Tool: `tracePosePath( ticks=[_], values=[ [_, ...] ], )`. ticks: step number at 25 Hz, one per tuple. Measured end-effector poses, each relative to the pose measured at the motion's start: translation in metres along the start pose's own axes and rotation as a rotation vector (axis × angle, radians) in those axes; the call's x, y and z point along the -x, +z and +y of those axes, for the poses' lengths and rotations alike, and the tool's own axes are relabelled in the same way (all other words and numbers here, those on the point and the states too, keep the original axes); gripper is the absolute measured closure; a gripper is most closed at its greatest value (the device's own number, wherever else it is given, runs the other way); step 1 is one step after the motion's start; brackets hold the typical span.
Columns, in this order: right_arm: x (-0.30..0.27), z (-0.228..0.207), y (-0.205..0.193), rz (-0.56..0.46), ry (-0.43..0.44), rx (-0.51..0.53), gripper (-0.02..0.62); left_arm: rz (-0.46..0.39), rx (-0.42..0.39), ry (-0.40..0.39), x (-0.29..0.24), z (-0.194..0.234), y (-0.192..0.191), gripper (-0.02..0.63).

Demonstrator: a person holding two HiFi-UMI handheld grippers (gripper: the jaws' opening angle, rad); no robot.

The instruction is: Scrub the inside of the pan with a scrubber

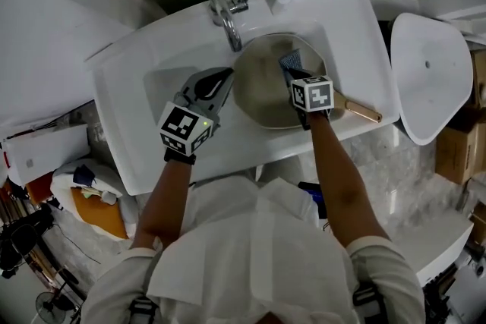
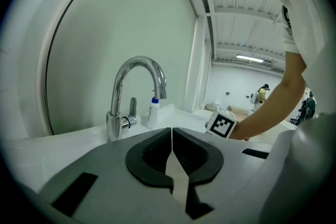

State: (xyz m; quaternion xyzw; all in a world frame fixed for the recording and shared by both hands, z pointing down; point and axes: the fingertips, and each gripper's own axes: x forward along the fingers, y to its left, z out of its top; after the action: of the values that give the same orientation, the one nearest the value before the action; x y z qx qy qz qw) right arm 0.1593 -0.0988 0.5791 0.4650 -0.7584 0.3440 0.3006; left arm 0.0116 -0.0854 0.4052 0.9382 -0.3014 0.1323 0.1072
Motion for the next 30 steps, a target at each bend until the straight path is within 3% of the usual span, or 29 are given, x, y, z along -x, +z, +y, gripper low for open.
tracePosePath(
  ticks=[4,19,24,30],
  values=[
    [-0.025,-0.011,-0.025,0.162,-0.035,-0.019,0.575,0.009,0.009,0.004,-0.004,-0.001,-0.006,0.586],
    [-0.08,-0.01,-0.031,0.3,-0.034,0.019,0.574,0.043,0.049,0.034,-0.011,0.02,-0.023,0.586],
    [-0.095,0.009,-0.025,0.304,0.008,0.04,0.574,0.063,0.058,0.025,-0.014,0.019,-0.03,0.586],
    [-0.1,0.056,-0.041,0.351,0.13,0.127,0.574,0.068,0.069,0.01,-0.02,0.017,-0.033,0.586]
  ],
)
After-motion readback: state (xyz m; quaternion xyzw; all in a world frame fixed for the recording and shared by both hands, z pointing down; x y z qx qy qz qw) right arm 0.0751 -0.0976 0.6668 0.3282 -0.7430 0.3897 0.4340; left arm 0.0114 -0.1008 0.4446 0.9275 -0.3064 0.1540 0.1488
